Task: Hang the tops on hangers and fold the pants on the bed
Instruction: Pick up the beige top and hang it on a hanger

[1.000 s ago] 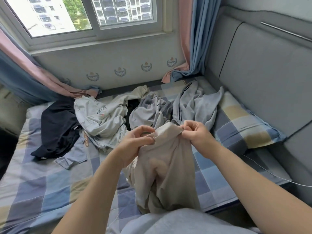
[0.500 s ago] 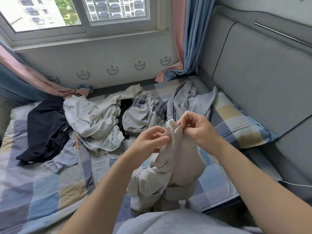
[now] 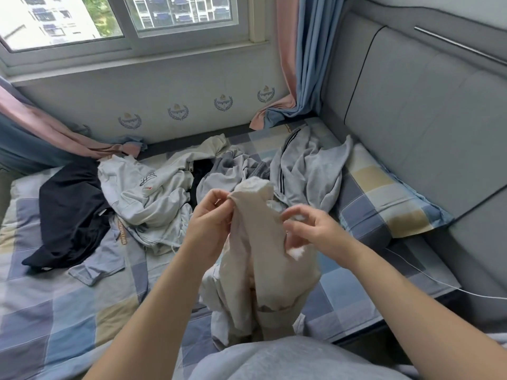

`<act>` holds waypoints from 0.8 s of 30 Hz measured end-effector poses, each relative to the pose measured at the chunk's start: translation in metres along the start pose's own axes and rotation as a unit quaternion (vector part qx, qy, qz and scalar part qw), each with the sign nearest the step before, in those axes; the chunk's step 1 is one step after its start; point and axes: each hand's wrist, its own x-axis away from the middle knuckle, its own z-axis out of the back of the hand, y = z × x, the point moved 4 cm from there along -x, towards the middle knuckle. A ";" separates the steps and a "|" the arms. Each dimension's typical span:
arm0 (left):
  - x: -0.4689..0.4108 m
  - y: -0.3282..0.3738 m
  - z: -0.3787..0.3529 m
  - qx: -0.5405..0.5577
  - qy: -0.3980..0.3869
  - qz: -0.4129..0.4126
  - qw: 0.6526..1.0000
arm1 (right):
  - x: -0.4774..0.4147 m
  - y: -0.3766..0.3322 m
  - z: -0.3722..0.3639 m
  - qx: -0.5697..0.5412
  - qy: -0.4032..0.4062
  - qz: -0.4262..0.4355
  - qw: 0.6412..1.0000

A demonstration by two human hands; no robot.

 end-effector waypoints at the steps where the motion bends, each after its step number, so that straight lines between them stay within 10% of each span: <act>1: -0.001 0.001 0.001 0.044 -0.019 0.022 0.999 | -0.004 0.002 0.005 0.009 0.056 0.015 0.998; 9: -0.002 0.009 -0.005 0.058 -0.052 0.087 0.993 | -0.022 0.015 -0.022 -0.042 -0.091 -0.049 0.994; 24: -0.003 -0.009 0.016 -0.205 0.074 0.137 0.966 | -0.012 -0.025 0.031 0.061 0.196 0.150 0.967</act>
